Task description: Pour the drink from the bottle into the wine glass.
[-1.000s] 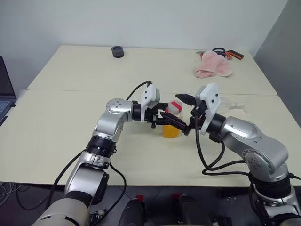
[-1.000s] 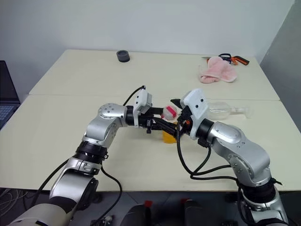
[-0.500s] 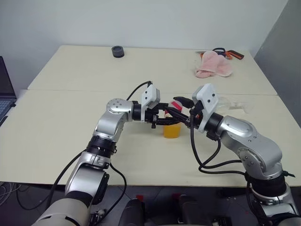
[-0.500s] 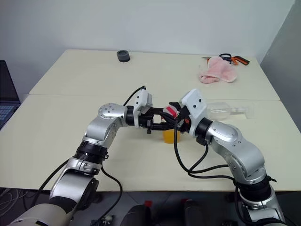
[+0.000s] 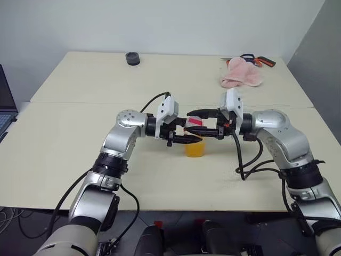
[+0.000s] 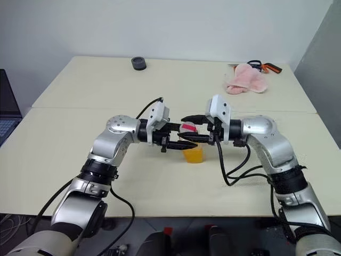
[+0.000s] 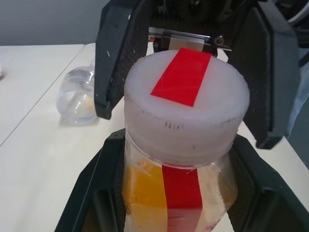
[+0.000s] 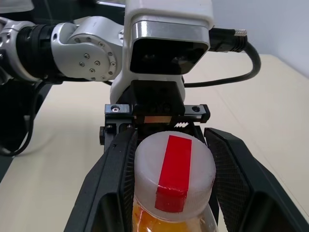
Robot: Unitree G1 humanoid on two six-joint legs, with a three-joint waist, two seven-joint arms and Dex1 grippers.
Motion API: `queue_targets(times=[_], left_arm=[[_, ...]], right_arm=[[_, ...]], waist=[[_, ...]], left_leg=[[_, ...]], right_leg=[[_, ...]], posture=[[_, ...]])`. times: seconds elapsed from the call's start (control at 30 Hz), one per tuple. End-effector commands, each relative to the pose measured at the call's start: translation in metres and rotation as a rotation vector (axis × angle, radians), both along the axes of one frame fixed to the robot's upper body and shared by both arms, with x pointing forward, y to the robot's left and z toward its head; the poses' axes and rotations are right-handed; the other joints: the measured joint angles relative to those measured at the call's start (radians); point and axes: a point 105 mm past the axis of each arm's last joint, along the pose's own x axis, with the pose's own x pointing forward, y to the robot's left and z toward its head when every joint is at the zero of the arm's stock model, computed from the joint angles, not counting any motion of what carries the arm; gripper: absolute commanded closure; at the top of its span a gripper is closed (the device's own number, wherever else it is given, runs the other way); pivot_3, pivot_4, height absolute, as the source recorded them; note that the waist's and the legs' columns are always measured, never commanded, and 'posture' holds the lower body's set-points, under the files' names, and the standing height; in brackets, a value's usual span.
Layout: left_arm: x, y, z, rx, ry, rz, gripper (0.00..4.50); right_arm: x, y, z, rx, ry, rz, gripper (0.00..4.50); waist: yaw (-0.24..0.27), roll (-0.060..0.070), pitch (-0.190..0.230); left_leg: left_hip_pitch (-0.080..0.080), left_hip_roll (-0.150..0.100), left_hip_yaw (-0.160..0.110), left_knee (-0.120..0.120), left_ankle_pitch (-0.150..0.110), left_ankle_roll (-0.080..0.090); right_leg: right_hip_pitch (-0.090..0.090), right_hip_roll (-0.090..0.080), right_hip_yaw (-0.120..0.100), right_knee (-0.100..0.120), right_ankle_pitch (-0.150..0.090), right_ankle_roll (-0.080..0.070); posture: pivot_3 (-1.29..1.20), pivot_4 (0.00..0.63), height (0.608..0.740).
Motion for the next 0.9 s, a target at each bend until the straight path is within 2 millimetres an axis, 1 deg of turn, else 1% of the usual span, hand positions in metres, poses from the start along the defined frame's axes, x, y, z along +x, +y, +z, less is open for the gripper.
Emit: queue_targets(times=[0.03, 0.1, 0.17, 0.23, 0.27, 0.37, 0.43, 0.5, 0.53, 0.57, 0.67, 0.8, 0.9], left_arm=[[-0.005, -0.010, 0.028, -0.057, -0.090, -0.048, 2.32], [-0.004, -0.010, 0.028, -0.067, -0.082, -0.029, 2.32], [-0.003, -0.009, 0.028, -0.074, -0.074, -0.015, 2.32], [-0.002, -0.009, 0.028, -0.083, -0.063, -0.002, 2.32], [-0.002, -0.009, 0.027, -0.085, -0.061, 0.001, 2.32], [0.000, -0.009, 0.027, -0.097, -0.047, 0.010, 2.32], [0.001, -0.010, 0.027, -0.096, -0.043, 0.011, 2.32], [0.002, -0.012, 0.024, -0.086, -0.039, 0.004, 2.32], [0.002, -0.013, 0.023, -0.081, -0.037, 0.000, 2.32], [0.003, -0.014, 0.023, -0.079, -0.035, -0.003, 2.32], [0.004, -0.017, 0.022, -0.077, -0.030, -0.010, 2.32], [0.004, -0.019, 0.022, -0.072, -0.030, -0.022, 2.32], [0.005, -0.019, 0.022, -0.069, -0.033, -0.023, 2.32]], right_arm=[[0.008, -0.015, 0.007, 0.015, -0.024, -0.093, 2.29], [0.006, -0.025, 0.012, 0.070, -0.037, -0.159, 1.59], [-0.001, -0.033, 0.017, 0.129, -0.042, -0.222, 0.88], [-0.013, -0.038, 0.027, 0.202, -0.058, -0.286, 0.20], [-0.020, -0.039, 0.030, 0.222, -0.062, -0.305, 0.00], [-0.040, -0.037, 0.032, 0.270, -0.058, -0.365, 0.00], [-0.049, -0.030, 0.027, 0.290, -0.056, -0.437, 0.00], [-0.049, -0.018, 0.020, 0.325, -0.044, -0.547, 0.00], [-0.049, -0.012, 0.017, 0.343, -0.038, -0.576, 0.00], [-0.047, -0.009, 0.015, 0.347, -0.047, -0.620, 0.00], [-0.046, 0.001, 0.011, 0.350, -0.054, -0.656, 0.00], [-0.035, 0.000, 0.007, 0.346, -0.080, -0.745, 0.00], [-0.031, 0.000, 0.007, 0.358, -0.079, -0.768, 0.00]], waist=[[0.001, 0.000, 0.000], [0.005, 0.000, 0.000], [0.008, 0.000, 0.000], [0.008, 0.000, 0.000], [0.007, 0.000, 0.000], [0.005, 0.000, 0.000], [0.001, 0.000, 0.000], [-0.002, 0.000, 0.000], [-0.003, 0.001, 0.000], [-0.003, 0.001, 0.000], [0.000, 0.001, 0.000], [0.000, 0.001, 0.000], [0.000, 0.001, 0.000]], left_leg=[[0.000, 0.000, 0.000, 0.000, 0.000, 0.000], [-0.001, 0.000, 0.000, 0.000, 0.000, 0.000], [-0.002, 0.000, -0.001, 0.001, 0.000, 0.000], [-0.003, 0.000, -0.001, 0.001, 0.000, 0.000], [-0.003, 0.000, -0.001, 0.001, 0.000, 0.000], [-0.003, 0.000, -0.001, 0.000, 0.000, 0.000], [-0.002, 0.000, -0.001, 0.000, 0.000, 0.000], [-0.002, 0.000, -0.002, 0.000, 0.000, 0.000], [-0.001, 0.000, -0.002, 0.000, 0.000, 0.000], [-0.001, 0.000, -0.002, 0.000, 0.000, 0.000], [-0.002, 0.000, -0.001, 0.001, 0.000, 0.000], [-0.002, -0.001, -0.001, 0.001, 0.000, 0.000], [-0.002, -0.001, -0.001, 0.001, 0.000, 0.000]], right_leg=[[0.000, 0.000, 0.000, 0.000, 0.000, 0.000], [0.000, 0.000, 0.000, 0.000, 0.000, 0.000], [0.000, -0.001, -0.001, 0.000, 0.000, 0.000], [-0.001, -0.001, -0.001, 0.000, 0.000, 0.000], [-0.001, -0.001, -0.001, 0.000, 0.000, 0.000], [-0.002, -0.001, -0.001, 0.000, 0.000, 0.000], [-0.002, 0.000, 0.000, 0.001, 0.000, 0.000], [-0.002, 0.000, 0.000, 0.001, 0.000, 0.000], [-0.002, 0.001, 0.001, 0.002, 0.000, 0.000], [-0.002, 0.001, 0.001, 0.002, 0.000, 0.000], [-0.002, 0.001, 0.000, 0.002, 0.000, 0.000], [-0.002, 0.000, 0.000, 0.001, 0.000, 0.000], [-0.002, 0.000, 0.000, 0.001, 0.000, 0.000]], posture=[[0.00, 0.150, 0.740], [0.00, 0.150, 0.740], [0.00, 0.150, 0.740], [0.00, 0.150, 0.740], [0.00, 0.150, 0.740], [0.00, 0.150, 0.740], [0.00, 0.150, 0.740], [0.00, 0.150, 0.740], [0.00, 0.150, 0.740], [0.00, 0.150, 0.740], [0.00, 0.150, 0.740], [0.00, 0.150, 0.740], [0.00, 0.150, 0.740]])
